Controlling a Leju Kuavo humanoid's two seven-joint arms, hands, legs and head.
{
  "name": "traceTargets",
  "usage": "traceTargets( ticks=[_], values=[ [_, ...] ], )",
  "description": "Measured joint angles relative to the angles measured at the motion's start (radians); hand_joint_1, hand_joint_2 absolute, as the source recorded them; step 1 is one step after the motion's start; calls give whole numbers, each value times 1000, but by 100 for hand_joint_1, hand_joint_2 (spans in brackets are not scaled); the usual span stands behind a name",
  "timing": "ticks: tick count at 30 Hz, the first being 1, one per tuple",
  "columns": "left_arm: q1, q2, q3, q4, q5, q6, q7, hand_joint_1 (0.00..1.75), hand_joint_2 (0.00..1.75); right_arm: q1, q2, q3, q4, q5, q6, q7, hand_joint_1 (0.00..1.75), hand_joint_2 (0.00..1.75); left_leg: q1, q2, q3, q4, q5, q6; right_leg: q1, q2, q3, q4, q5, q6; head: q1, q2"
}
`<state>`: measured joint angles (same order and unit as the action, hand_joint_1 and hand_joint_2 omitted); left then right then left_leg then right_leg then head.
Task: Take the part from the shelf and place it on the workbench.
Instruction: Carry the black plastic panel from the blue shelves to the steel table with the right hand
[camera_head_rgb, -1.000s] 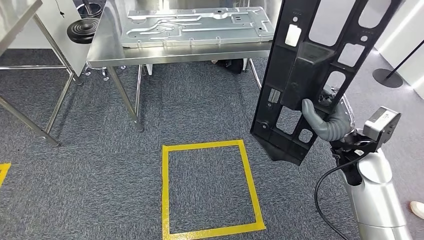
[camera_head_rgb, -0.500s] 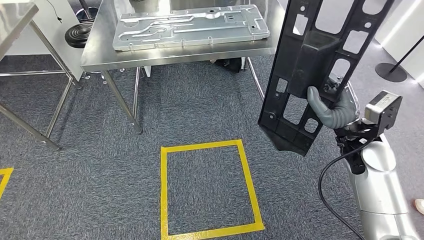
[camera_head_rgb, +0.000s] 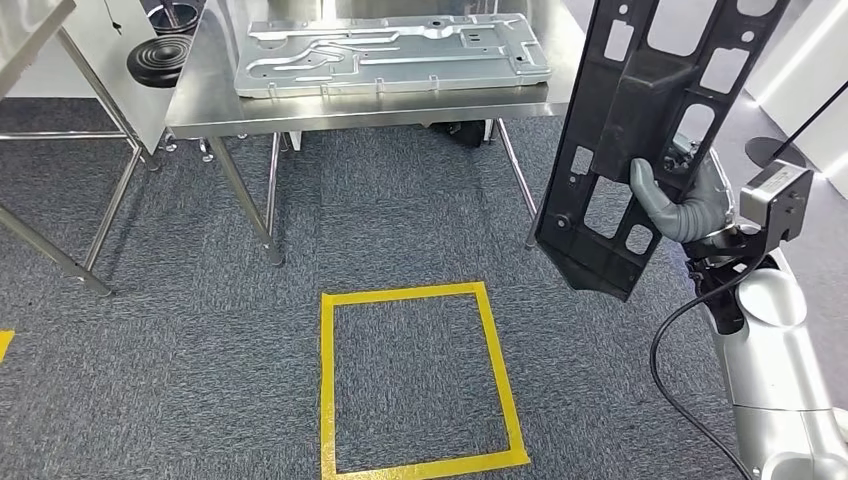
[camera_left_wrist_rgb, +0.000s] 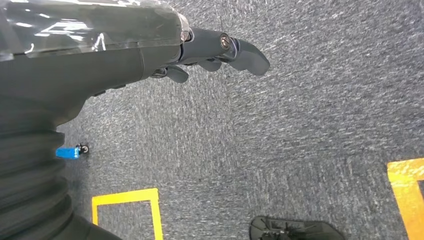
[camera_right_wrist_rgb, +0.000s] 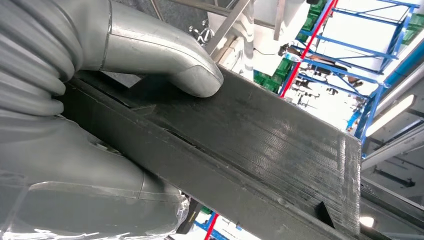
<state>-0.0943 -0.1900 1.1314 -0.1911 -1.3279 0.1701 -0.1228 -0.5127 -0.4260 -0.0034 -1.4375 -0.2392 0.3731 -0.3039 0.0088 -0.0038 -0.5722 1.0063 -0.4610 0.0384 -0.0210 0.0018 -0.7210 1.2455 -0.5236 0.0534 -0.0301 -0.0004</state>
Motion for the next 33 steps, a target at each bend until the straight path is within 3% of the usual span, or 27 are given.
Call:
traceTargets(
  ticks=[1,3,4,8,10,12,13,14,15,17,18,20,24,26,28,29,30,33],
  values=[
    [0,0,0,0,0,0,0,0,175,-1,-1,0,3,0,0,0,171,175,0,0,5,2,-6,-3,-2,-1,30,-73,45,1,0,0],
    [-1,0,0,0,0,0,0,0,175,-5,-2,0,8,0,0,-2,171,175,-3,-1,10,9,-17,-12,-1,-3,83,-190,94,-4,0,0],
    [-1,0,0,0,0,-1,0,0,175,-7,-2,0,11,1,0,-1,171,175,-4,-1,9,11,-21,-17,2,-3,94,-217,98,-9,0,0],
    [-1,0,0,0,0,-4,-1,0,175,-12,-5,-1,22,2,0,3,171,175,-5,1,7,21,-38,-38,2,0,100,-230,87,-35,0,0],
    [-3,0,0,0,0,-4,-2,0,175,-15,-6,-1,25,2,1,3,171,175,-4,1,-29,102,-79,-45,-1,-1,110,-235,84,-46,0,0],
    [-2,0,0,0,0,-5,-3,0,175,-18,-6,0,28,2,1,4,171,175,-3,1,-103,239,-128,-49,2,-1,116,-236,78,-54,0,0],
    [-1,0,0,0,0,-5,-3,0,175,-17,-6,0,31,2,2,4,171,175,-3,1,-134,287,-135,-49,5,-1,119,-235,75,-56,0,0],
    [0,0,0,0,0,-6,-3,0,175,-17,-6,0,34,2,2,5,171,175,-3,1,-150,300,-123,-47,7,0,123,-235,72,-56,0,0],
    [1,0,0,0,0,-6,-3,0,175,-17,-6,0,36,2,2,5,171,175,-3,1,-144,271,-90,-44,8,1,129,-235,68,-56,0,0],
    [1,0,0,0,0,-6,-3,0,175,-17,-6,0,38,2,2,6,171,175,-5,0,-93,138,-8,-32,11,4,144,-235,58,-53,0,0],
    [1,0,0,0,0,-6,-3,0,175,-18,-6,0,39,2,2,6,171,175,-8,0,-67,79,17,-26,12,5,148,-234,54,-50,0,0],
    [1,1,0,0,0,-6,-3,0,175,-20,-6,1,41,2,2,7,171,175,-13,-2,-46,30,23,-18,14,6,148,-234,51,-40,0,0],
    [0,1,0,0,0,-7,-3,0,175,-23,-8,2,44,3,2,8,171,175,-10,-2,-34,7,24,-2,11,4,139,-215,33,-16,0,0],
    [-2,1,0,0,0,-6,-3,0,175,-28,-8,2,46,2,2,8,171,175,-7,-2,-26,-1,24,5,8,1,89,-115,-13,-6,0,0],
    [-2,1,0,0,2,-6,-4,0,175,-28,-8,2,52,3,2,8,171,175,-7,-2,-23,0,19,8,6,1,14,12,-53,1,0,0],
    [-2,1,0,0,2,-6,-4,0,175,-27,-8,3,56,3,2,8,171,175,-7,-2,-21,1,16,8,5,1,-9,41,-50,3,0,0],
    [-1,1,0,0,3,-6,-4,0,175,-28,-8,4,59,3,2,8,171,175,-7,-2,-18,3,12,7,5,1,-13,30,-27,3,0,0],
    [-1,1,0,0,3,-6,-6,0,175,-35,-8,5,64,3,3,8,171,175,-9,-4,-3,9,-4,1,7,-2,65,-159,81,-4,0,0]
  ],
)
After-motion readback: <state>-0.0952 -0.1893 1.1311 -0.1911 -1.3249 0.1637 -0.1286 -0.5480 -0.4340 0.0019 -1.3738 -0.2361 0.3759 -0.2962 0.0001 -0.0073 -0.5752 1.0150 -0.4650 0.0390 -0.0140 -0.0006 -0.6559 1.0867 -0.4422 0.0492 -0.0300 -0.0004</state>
